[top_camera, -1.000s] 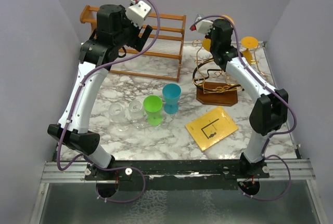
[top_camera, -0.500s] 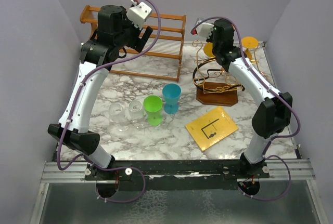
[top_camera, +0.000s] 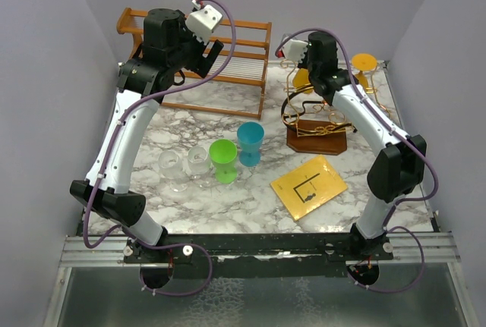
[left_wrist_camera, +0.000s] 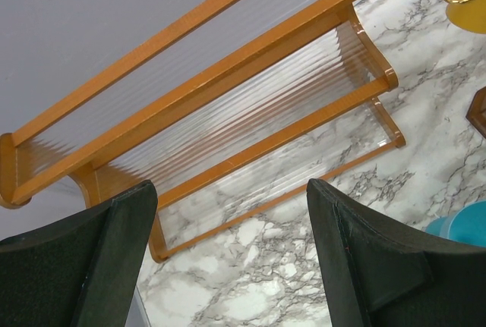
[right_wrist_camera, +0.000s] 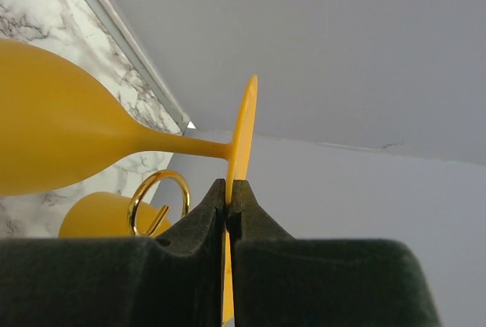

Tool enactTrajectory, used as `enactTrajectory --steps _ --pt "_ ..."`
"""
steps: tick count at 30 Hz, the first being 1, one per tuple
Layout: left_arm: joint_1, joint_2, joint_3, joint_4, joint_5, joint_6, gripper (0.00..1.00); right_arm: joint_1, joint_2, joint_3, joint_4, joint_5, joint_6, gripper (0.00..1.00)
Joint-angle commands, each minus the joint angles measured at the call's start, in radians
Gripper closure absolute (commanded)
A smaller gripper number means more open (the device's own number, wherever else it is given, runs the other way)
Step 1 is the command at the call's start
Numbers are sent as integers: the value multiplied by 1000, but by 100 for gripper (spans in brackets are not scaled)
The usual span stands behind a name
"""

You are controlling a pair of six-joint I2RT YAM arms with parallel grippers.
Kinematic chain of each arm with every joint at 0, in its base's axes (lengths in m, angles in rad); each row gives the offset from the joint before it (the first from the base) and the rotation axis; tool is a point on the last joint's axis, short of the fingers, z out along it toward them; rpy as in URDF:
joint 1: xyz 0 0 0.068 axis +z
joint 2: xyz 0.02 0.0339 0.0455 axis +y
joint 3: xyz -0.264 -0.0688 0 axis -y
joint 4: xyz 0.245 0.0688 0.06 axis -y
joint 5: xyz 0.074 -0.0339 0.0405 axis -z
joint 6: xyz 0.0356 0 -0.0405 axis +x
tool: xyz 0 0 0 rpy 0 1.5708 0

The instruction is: Place the wine glass upside down on the wine glass rack

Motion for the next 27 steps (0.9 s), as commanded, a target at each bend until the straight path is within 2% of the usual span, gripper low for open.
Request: enactTrajectory --steps 1,27 --pt "4 -23 -4 21 -4 8 17 11 -62 20 -43 -51 22 99" --pt "4 -28 -28 31 -21 14 17 30 -153 -62 -120 -29 49 99"
